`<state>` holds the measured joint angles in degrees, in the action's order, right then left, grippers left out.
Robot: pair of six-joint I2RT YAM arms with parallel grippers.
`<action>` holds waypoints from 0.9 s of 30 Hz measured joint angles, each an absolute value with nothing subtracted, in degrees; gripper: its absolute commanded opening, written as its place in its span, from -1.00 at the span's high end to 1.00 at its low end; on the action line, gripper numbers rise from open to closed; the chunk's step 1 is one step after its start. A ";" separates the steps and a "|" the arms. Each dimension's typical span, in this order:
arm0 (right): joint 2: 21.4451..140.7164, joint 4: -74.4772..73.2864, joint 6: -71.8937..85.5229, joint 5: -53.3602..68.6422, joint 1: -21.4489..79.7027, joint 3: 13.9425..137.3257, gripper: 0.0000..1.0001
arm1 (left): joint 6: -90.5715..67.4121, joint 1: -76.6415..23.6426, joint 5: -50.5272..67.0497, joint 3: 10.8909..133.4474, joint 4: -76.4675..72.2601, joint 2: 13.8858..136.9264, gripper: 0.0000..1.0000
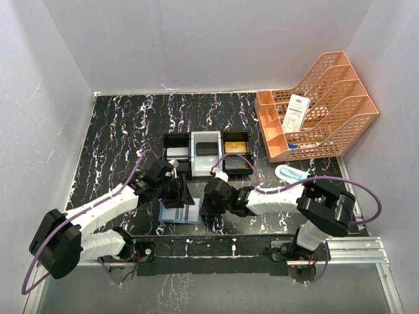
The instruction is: Take the credit cards out of the card holder
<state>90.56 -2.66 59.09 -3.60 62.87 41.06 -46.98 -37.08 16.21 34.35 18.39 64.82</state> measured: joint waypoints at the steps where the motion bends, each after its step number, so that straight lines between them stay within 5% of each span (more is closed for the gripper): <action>1: 90.45 -2.22 59.07 -3.53 62.87 40.80 0.75 | -46.98 -37.63 15.33 34.04 18.57 65.28 0.02; 17: 85.54 -2.61 57.34 -2.98 63.00 41.50 0.63 | -47.44 -37.89 6.81 31.11 19.25 64.40 0.05; 27: 93.51 2.70 58.67 -3.11 62.98 42.76 0.70 | -48.05 -37.89 10.35 27.11 15.33 58.02 -0.02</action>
<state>93.51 2.70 58.67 -3.11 62.98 42.76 -48.05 -37.89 10.35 27.11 15.33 58.02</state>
